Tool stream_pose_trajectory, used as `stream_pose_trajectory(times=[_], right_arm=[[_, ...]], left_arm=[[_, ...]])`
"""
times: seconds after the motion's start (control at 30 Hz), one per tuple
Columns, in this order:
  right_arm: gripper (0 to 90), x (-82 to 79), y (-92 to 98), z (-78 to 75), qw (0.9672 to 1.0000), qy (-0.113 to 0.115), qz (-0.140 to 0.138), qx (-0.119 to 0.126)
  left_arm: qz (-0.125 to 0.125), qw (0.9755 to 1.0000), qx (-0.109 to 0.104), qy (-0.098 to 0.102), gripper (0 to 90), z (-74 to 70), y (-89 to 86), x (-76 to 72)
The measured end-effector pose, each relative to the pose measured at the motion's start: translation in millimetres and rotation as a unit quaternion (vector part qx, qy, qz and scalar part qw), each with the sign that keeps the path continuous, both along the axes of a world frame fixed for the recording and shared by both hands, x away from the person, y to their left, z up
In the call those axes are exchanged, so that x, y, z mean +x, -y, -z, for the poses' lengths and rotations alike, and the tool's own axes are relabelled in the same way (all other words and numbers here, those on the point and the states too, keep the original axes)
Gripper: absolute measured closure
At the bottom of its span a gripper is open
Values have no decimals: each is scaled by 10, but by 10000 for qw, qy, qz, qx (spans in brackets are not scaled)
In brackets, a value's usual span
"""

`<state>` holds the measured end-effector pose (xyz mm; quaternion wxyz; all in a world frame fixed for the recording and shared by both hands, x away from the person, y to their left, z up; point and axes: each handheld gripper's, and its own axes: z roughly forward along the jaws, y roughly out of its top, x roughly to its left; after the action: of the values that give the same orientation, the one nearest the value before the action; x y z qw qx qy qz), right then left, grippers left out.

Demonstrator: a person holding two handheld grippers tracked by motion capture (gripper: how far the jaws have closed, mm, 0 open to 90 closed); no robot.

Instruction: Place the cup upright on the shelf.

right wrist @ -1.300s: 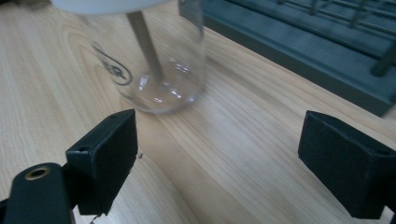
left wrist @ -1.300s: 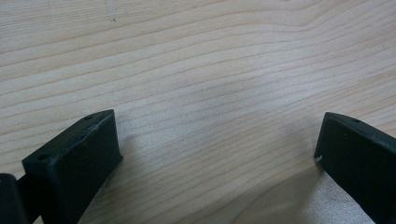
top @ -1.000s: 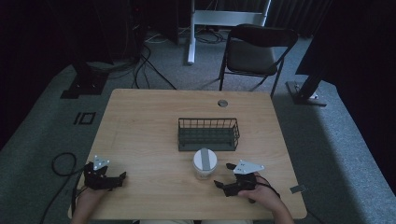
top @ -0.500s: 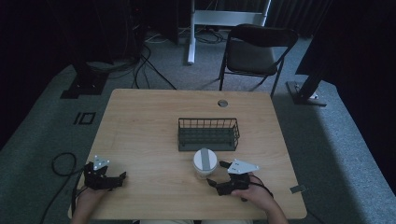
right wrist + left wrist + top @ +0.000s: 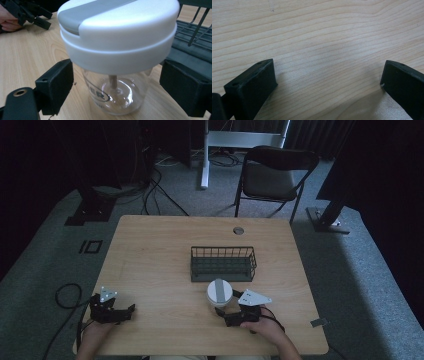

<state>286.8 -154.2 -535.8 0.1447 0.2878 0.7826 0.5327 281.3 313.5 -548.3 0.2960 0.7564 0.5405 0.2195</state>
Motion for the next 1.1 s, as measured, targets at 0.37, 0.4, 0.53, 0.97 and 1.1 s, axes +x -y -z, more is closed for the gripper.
stream_pose_trajectory(times=[0.37, 0.4, 0.53, 0.97, 1.1], right_arm=[[116, 25, -85, 32, 9997, -79, 142, 181], [116, 28, -92, 32, 9997, -69, 155, 192], [116, 40, -123, 30, 9996, -29, 168, 210], [128, 50, -215, 17, 9994, 120, 292, 163], [132, 53, -243, 11, 9994, 117, 289, 119]], left_arm=[[1, 10000, 3, 0, 2, 0, 0, 0], [-1, 10000, 1, -1, 2, 0, 0, 0], [2, 10000, 2, 0, 2, 0, 0, 0], [0, 10000, 0, 0, 2, 0, 0, 0], [2, 10000, 2, 1, 2, 0, 0, 0]])
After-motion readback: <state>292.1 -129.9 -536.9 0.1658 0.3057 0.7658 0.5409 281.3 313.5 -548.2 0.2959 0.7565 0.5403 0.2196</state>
